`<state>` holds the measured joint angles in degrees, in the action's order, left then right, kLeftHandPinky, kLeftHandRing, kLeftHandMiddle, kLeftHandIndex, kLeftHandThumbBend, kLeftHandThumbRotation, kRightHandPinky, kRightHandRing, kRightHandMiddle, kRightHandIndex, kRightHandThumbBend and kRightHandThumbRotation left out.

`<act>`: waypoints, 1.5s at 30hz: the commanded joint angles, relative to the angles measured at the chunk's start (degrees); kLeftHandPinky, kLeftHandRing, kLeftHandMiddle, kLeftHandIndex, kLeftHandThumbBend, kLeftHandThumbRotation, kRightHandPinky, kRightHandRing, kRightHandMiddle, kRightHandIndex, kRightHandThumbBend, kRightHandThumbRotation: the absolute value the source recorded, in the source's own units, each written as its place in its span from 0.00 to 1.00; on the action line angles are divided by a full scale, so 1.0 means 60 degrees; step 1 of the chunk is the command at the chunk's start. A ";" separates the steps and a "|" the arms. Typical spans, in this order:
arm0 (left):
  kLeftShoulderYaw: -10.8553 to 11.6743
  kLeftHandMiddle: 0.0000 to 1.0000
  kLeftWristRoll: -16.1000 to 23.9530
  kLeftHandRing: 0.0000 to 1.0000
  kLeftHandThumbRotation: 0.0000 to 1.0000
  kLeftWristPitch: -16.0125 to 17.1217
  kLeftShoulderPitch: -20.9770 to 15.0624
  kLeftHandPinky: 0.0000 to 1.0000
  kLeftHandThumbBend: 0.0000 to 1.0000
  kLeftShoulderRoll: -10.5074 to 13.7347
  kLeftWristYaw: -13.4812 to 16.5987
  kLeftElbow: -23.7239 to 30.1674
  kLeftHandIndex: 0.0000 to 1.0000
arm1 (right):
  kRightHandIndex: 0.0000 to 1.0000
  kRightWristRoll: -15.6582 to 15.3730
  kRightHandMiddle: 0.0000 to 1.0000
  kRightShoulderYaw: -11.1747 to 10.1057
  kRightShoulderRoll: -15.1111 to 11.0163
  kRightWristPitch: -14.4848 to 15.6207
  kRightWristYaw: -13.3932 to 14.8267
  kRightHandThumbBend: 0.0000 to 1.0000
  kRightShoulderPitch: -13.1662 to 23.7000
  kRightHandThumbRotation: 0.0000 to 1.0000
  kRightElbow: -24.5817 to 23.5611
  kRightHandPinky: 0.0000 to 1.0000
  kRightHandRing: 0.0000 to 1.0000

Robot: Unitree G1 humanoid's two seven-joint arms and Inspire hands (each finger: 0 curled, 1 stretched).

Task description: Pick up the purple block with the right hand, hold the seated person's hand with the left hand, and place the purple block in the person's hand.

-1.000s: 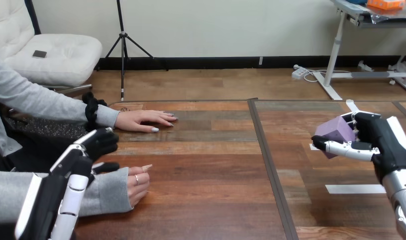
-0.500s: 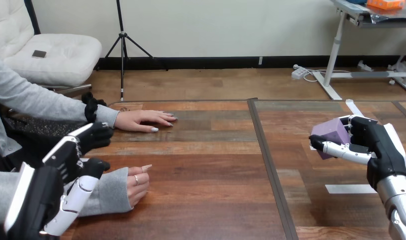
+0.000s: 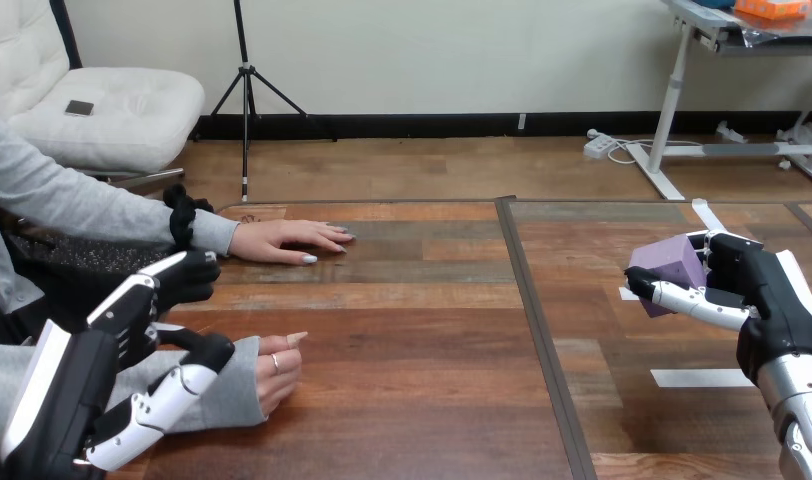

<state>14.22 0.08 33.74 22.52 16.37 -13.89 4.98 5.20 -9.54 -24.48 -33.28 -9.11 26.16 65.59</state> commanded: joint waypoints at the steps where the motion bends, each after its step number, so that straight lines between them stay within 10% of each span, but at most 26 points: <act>1: 0.0269 0.83 0.0258 0.82 0.63 -0.0084 -0.0417 0.70 0.86 0.0572 0.0000 -0.0010 0.81 | 0.46 0.0055 0.43 -0.0182 0.0197 -0.0402 0.0038 0.76 0.0335 0.00 -0.0259 0.38 0.39; 10: 0.0321 0.89 0.0537 0.87 0.50 -0.0609 -0.0419 0.75 0.94 0.1193 -0.0205 0.0140 0.87 | 0.46 0.0076 0.43 -0.0208 0.0200 -0.0380 -0.0035 0.75 0.0336 0.00 -0.0302 0.38 0.39; 29: 0.0305 0.84 0.4521 0.80 0.36 -0.1672 -0.0802 0.64 1.00 0.2380 0.0598 0.0502 0.83 | 0.46 0.0066 0.43 -0.0228 0.0185 -0.0238 -0.0012 0.75 0.0410 0.00 -0.0290 0.38 0.39; 45: -0.0270 0.80 0.6053 0.77 0.31 -0.1611 -0.1665 0.67 1.00 0.3136 0.1245 -0.0510 0.78 | 0.46 0.0132 0.43 -0.0259 0.0214 -0.0193 -0.0108 0.74 0.0419 0.00 -0.0371 0.37 0.39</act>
<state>14.25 34.94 23.33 17.86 32.12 -8.27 3.33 5.64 -10.20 -23.88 -33.33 -9.59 25.84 65.59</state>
